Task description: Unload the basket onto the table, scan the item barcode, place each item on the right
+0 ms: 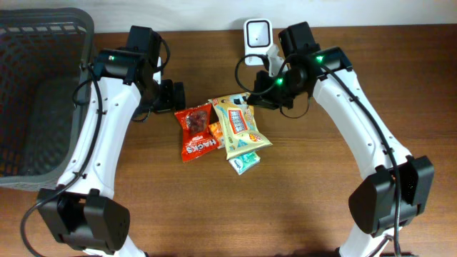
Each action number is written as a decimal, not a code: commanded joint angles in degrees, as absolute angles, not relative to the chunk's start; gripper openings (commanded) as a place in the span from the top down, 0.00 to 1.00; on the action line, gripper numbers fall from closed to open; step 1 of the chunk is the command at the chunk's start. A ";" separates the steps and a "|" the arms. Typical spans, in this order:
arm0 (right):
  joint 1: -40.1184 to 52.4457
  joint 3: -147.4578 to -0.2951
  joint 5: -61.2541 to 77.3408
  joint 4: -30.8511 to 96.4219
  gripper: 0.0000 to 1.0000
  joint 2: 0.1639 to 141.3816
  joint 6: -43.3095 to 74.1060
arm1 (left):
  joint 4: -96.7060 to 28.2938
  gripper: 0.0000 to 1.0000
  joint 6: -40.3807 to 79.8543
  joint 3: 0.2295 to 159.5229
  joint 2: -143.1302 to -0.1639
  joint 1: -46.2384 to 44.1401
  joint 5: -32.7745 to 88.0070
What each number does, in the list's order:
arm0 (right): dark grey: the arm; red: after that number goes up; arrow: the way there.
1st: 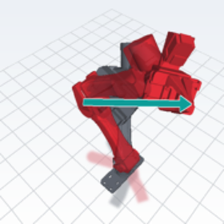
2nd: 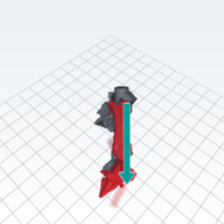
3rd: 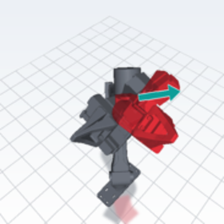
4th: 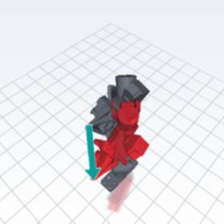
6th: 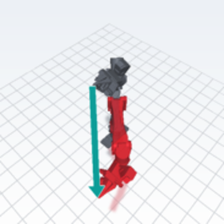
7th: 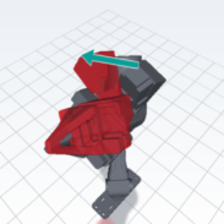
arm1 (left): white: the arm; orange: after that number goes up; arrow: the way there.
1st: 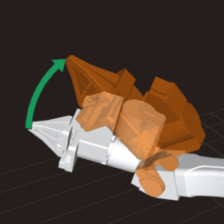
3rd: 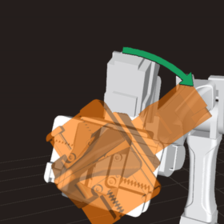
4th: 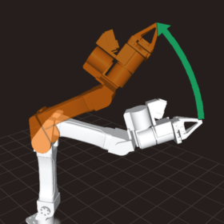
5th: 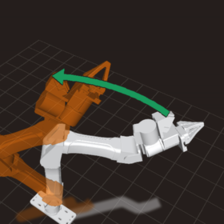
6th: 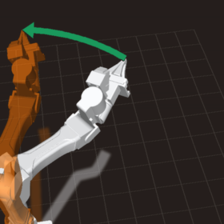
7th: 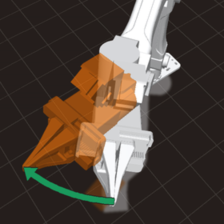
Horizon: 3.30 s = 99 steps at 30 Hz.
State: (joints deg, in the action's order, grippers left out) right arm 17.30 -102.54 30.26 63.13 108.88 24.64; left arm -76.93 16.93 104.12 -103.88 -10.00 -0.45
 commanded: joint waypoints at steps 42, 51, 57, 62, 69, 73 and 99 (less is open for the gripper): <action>-4.54 -103.31 15.14 68.38 0.02 109.10 21.43 | -35.38 0.13 26.37 67.16 -105.45 -23.68 32.27; -4.54 -103.31 15.11 68.38 0.02 109.10 21.43 | -29.34 0.21 28.77 67.16 -108.44 -25.52 32.14; -4.54 -103.31 15.11 68.38 0.02 109.10 21.43 | -25.47 0.42 28.88 67.16 -109.84 -25.50 31.73; -4.54 -103.31 15.14 68.38 0.02 109.10 21.43 | -24.23 0.73 28.88 67.16 -109.84 -25.50 31.68; -4.54 -103.31 15.11 68.38 0.02 109.10 21.43 | -24.47 1.00 28.86 67.16 -109.82 -25.45 28.08; -4.54 -103.31 15.14 68.38 0.02 109.10 21.43 | -24.47 1.00 28.62 67.55 -109.78 -25.45 28.05; -4.54 -103.31 15.11 68.38 0.01 109.10 21.43 | -37.43 1.00 10.59 73.97 -86.65 -28.05 -12.25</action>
State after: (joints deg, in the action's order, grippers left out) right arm -4.43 -102.54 15.66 68.38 108.92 21.04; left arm -37.08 12.47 72.77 -87.77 -26.63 -7.31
